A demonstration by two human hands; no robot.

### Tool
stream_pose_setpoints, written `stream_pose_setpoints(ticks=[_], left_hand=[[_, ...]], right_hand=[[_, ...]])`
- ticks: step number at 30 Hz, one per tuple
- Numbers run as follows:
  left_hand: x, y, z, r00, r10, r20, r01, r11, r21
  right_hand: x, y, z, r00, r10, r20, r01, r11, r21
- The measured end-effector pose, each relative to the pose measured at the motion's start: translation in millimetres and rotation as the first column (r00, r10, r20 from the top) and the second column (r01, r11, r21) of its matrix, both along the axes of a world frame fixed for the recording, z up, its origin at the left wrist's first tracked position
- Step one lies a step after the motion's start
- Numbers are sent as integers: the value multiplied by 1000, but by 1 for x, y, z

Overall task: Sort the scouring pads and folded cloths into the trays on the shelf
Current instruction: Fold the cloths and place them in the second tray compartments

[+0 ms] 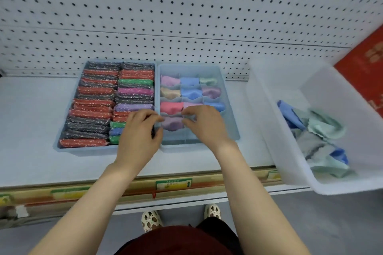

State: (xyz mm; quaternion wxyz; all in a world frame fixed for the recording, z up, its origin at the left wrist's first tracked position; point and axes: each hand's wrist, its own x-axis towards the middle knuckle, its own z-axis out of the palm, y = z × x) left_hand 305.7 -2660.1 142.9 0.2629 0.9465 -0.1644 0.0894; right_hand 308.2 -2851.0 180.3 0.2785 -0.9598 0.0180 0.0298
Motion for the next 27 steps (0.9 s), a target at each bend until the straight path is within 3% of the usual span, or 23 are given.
stream_pose_setpoints(ticks=[4, 7, 9, 12, 14, 16, 20, 23, 27], left_hand=[[12, -23, 14, 1000, 5, 9, -6, 997, 72], [10, -66, 27, 999, -27, 22, 27, 1000, -4], [6, -107, 34, 998, -60, 0, 60, 994, -94], [-2, -174, 46, 988, -151, -42, 142, 976, -167], [-6, -213, 53, 974, -218, -67, 201, 961, -192], [-9, -245, 60, 956, -279, -92, 253, 942, -221], [-14, -295, 80, 913, -394, -109, 359, 900, -248], [-20, -323, 97, 872, -467, -146, 398, 850, -344], [-20, -339, 110, 908, -404, -114, 320, 842, -433]], right_hand=[[-36, -74, 33, 953, -192, 233, 161, 976, 145], [-69, -151, 45, 876, -350, 332, 336, 937, 101], [-82, -209, 41, 872, -427, 238, 458, 884, -91], [-83, -279, 29, 892, -450, -43, 388, 811, -437], [-76, -298, 36, 838, -511, -191, 370, 791, -487], [-72, -314, 43, 848, -497, -185, 403, 830, -386], [-77, -324, 72, 919, -377, 113, 376, 926, 25], [-74, -312, 104, 933, -353, 76, 301, 877, 376], [-64, -297, 137, 963, -239, 122, 116, 780, 615]])
